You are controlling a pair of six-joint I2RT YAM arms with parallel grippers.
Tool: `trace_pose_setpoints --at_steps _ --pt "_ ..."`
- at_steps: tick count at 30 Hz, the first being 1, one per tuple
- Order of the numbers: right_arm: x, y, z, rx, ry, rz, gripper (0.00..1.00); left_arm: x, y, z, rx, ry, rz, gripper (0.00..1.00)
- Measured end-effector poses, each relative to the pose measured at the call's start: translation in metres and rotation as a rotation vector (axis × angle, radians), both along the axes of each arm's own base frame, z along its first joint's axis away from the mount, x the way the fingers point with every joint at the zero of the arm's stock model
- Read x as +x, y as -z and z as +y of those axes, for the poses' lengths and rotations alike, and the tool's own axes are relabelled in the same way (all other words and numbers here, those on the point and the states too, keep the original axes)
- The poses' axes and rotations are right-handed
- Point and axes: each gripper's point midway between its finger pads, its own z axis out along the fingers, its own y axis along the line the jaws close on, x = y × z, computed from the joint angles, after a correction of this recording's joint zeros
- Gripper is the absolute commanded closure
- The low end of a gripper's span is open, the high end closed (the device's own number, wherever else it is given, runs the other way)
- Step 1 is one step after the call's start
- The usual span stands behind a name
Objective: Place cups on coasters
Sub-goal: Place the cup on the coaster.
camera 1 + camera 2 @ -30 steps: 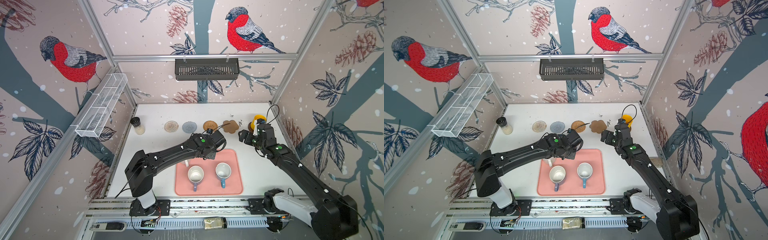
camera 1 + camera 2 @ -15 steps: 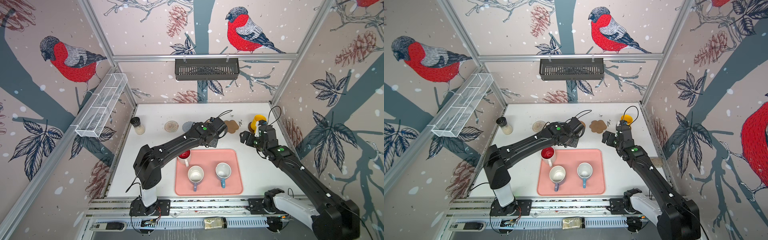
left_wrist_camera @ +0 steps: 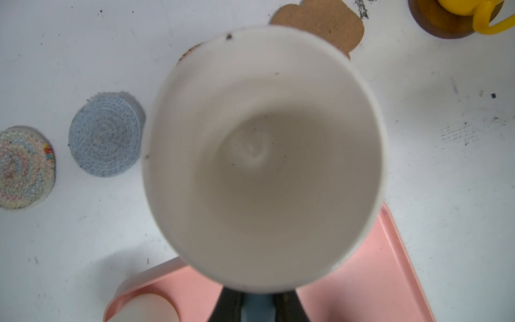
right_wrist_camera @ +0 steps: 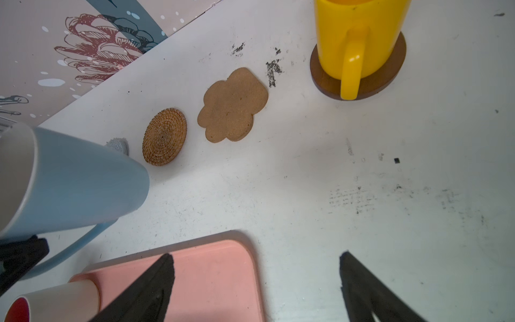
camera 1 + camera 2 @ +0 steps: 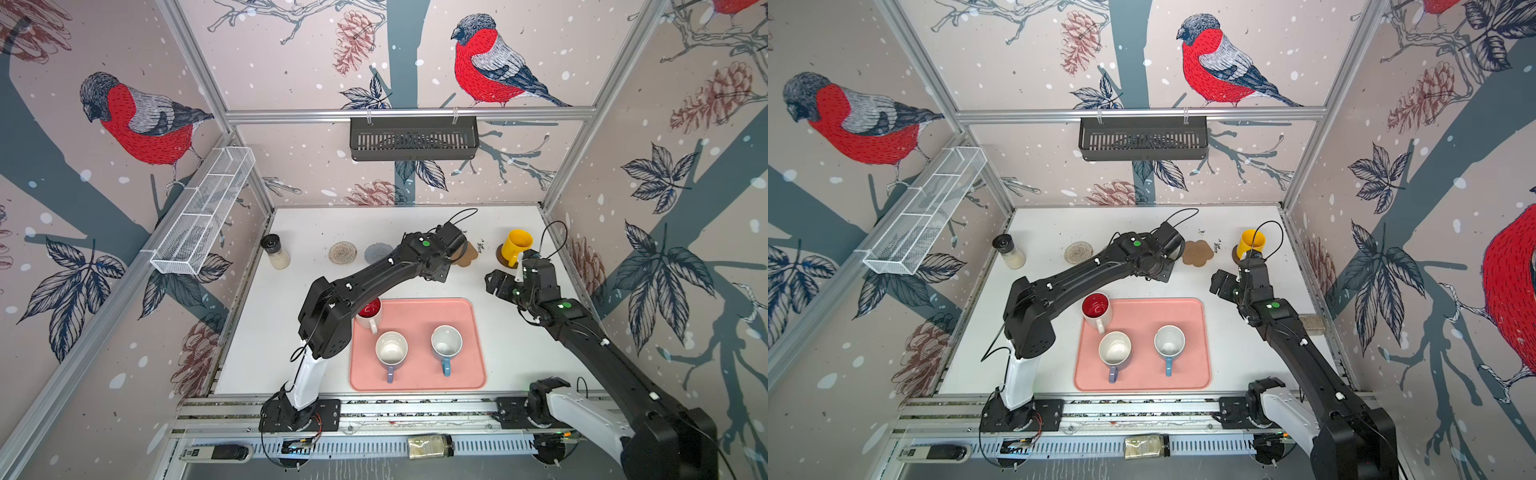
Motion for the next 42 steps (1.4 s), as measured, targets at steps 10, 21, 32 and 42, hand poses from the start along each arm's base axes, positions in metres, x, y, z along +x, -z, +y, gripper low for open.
trace_pose_setpoints --at_steps 10,21,32,42 --pt "-0.002 0.007 0.0 0.007 -0.006 0.018 0.08 0.023 0.011 -0.031 -0.017 0.048 0.013 1.0" --pt "-0.003 0.018 0.001 0.005 -0.011 0.046 0.09 0.04 0.028 -0.045 -0.017 0.084 0.014 1.0" --pt "-0.003 0.021 0.002 0.007 -0.013 0.038 0.1 0.064 0.041 -0.068 -0.064 0.131 -0.026 1.0" --pt "-0.004 0.023 0.007 0.004 -0.028 0.046 0.1 0.08 0.049 -0.075 -0.091 0.145 -0.049 1.0"
